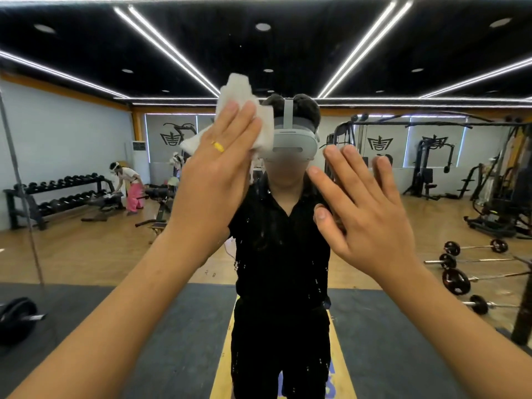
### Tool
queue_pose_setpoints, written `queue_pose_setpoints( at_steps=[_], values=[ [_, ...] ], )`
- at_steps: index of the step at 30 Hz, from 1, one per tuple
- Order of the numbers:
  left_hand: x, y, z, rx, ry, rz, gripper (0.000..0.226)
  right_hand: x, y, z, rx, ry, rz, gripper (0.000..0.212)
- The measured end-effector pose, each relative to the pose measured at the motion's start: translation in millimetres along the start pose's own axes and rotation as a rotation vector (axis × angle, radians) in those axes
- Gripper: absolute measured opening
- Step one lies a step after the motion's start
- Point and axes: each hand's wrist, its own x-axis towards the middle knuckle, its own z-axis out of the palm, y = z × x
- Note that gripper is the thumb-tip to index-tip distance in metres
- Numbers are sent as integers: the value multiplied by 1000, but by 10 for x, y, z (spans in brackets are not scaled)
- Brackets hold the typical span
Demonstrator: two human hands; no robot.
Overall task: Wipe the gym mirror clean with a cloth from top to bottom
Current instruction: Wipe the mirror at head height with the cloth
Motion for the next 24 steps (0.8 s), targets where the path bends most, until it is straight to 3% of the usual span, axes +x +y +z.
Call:
queue_pose_setpoints(
  at_steps=[6,16,20,24],
  values=[
    [-697,-132,-67,74,79,-78,36,12,-1,2,-1,15,-3,54],
    [119,286,223,-17,37,-15,44,6,12,-8,-5,-5,-3,56],
    [-341,166,89,9,-14,-10,40,6,14,-14,17,8,-4,55],
    [-1020,106,-38,55,-27,-113,44,14,19,-23,37,14,2,55]
  ],
)
